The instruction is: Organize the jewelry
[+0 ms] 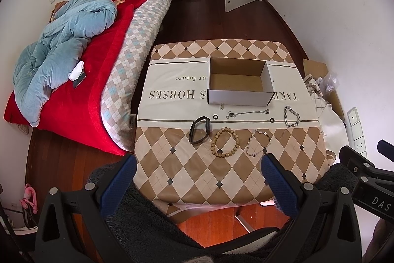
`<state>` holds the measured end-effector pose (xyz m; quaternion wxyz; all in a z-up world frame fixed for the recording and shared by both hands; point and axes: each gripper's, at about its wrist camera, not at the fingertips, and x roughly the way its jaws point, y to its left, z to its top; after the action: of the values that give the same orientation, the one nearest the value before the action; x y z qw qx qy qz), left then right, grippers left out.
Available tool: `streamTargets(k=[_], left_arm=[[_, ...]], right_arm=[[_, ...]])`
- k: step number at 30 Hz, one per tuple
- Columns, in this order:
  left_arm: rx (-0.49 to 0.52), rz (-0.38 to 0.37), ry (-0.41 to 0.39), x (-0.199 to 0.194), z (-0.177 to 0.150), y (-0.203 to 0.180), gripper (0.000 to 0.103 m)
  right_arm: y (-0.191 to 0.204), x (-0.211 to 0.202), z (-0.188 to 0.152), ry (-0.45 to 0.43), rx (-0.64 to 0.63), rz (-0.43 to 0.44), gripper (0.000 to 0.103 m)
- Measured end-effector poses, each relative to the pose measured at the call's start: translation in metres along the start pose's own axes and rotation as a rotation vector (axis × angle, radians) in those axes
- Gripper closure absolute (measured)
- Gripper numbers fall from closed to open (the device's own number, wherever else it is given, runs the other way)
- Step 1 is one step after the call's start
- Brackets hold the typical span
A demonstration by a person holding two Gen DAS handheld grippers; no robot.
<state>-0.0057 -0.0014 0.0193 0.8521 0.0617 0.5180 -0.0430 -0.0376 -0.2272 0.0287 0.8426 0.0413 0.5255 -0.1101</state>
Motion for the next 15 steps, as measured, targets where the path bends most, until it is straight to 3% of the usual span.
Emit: streamTargets(k=[15], left_arm=[[-0.003,-0.002,-0.006,-0.0044,0.0009,-0.0007,0.0]], right_arm=[[0.0,-0.0023,0.0009,-0.004,-0.001,0.001,0.0]])
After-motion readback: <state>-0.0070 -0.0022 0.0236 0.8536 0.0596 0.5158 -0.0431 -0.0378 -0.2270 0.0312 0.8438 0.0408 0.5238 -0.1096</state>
